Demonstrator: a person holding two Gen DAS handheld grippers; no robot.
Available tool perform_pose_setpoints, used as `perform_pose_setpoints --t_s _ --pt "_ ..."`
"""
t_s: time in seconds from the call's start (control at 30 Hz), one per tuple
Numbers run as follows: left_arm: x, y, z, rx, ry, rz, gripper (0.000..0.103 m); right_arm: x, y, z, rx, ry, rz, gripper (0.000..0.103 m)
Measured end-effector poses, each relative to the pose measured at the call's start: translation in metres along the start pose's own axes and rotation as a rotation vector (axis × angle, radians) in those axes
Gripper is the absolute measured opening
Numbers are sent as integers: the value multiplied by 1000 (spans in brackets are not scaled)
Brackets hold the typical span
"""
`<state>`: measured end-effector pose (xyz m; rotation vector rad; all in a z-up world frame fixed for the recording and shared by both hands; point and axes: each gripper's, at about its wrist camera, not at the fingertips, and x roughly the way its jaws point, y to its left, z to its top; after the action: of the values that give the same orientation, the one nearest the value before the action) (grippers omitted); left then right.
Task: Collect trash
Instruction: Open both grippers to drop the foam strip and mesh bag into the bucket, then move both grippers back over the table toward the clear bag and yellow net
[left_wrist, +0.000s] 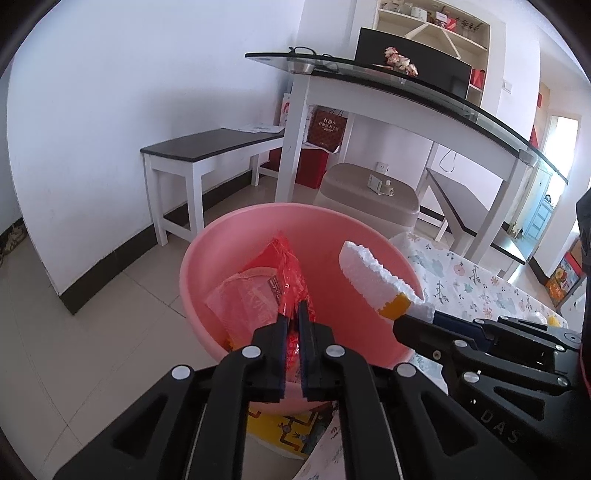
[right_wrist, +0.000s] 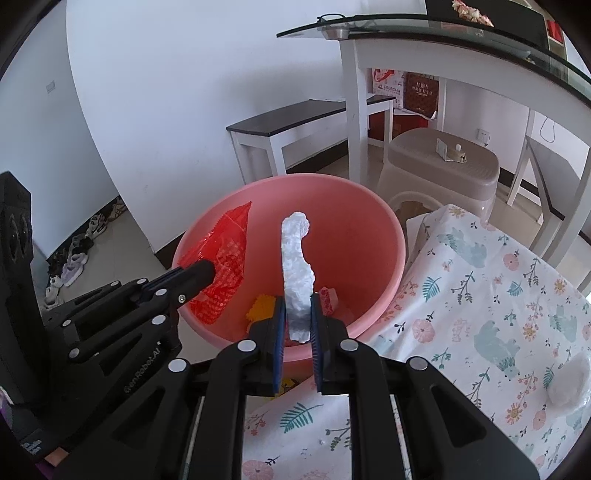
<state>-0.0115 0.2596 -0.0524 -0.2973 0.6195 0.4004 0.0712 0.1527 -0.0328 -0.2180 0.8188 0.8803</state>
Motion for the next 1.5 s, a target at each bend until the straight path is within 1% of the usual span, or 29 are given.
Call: perform_pose_setpoints --t_s 0.07,0.13,0.2,0.23,0.27,0.33,0.7,1.03,1.27,1.5 --pt "0 1 0 -2 -2 0 10 1 -1 -1 1 1 1 14" --pt "-2 2 -1 -7 -5 -1 17 2 -1 -1 0 0 4 14" --pt "-2 3 -1 -12 -5 -5 21 3 -1 0 0 1 8 14" --pt "-3 3 -1 -12 -6 -5 21 3 -1 -1 -1 1 7 18" --pt "-3 3 -2 -11 -6 -3 21 3 0 -1 -2 0 8 24" --pt "-4 4 -2 -14 -5 0 21 2 0 -2 -3 -6 10 27" --pt "-16 2 -2 -17 -12 -13 21 -17 -7 -12 22 -22 1 27" --pt "-31 -10 -1 -18 -13 -59 21 -51 -18 -36 61 -39 -29 27" --pt "-42 -32 -4 34 -19 -91 21 -71 -28 -57 88 -33 -45 27" --pt "-49 -56 -8 87 -18 -117 21 -91 -46 -78 137 -31 -59 27"
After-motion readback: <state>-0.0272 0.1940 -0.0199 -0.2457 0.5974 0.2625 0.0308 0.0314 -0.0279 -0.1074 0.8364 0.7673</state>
